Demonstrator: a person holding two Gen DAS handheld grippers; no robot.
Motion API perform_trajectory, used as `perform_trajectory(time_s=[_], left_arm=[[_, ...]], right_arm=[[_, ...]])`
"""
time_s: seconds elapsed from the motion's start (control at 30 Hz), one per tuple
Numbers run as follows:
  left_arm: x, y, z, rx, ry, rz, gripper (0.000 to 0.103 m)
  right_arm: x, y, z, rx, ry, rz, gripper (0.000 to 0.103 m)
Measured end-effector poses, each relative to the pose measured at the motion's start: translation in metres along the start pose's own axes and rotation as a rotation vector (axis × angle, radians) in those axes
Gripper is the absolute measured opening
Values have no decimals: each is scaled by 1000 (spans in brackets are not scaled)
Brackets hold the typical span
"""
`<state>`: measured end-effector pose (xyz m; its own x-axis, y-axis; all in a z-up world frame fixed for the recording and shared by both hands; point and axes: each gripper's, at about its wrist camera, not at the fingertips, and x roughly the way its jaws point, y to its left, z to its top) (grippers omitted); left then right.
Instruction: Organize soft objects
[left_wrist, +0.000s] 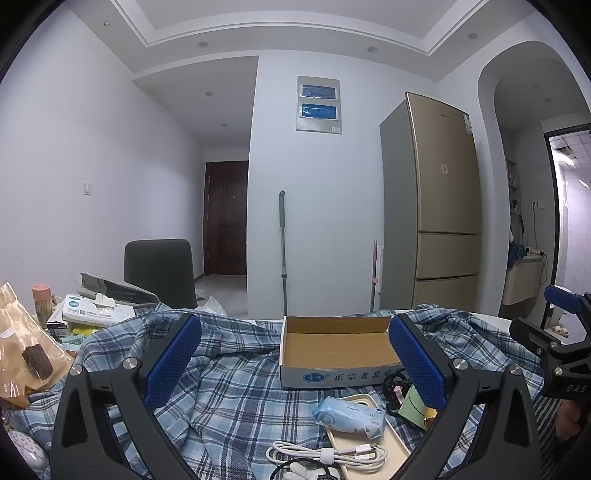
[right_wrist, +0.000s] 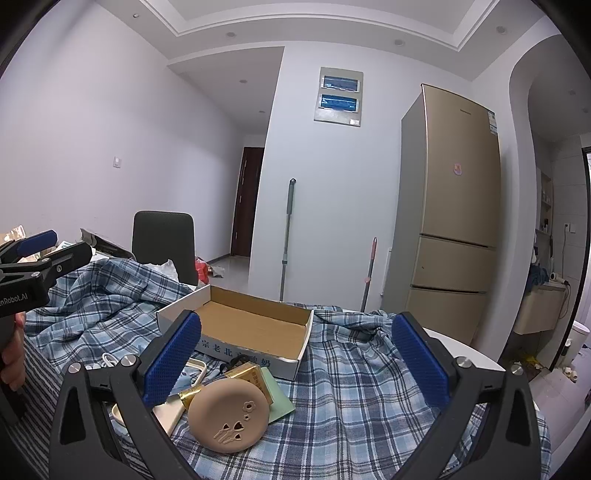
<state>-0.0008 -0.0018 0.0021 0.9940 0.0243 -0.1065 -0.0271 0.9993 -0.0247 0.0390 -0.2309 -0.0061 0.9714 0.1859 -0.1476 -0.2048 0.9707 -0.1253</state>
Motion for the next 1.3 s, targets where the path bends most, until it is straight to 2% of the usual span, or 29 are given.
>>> perform_trajectory(time_s=[1.3], left_arm=[[-1,2,-2,-3,-5,-7,103]], right_arm=[[-1,-2,1,4,-3,-1,103]])
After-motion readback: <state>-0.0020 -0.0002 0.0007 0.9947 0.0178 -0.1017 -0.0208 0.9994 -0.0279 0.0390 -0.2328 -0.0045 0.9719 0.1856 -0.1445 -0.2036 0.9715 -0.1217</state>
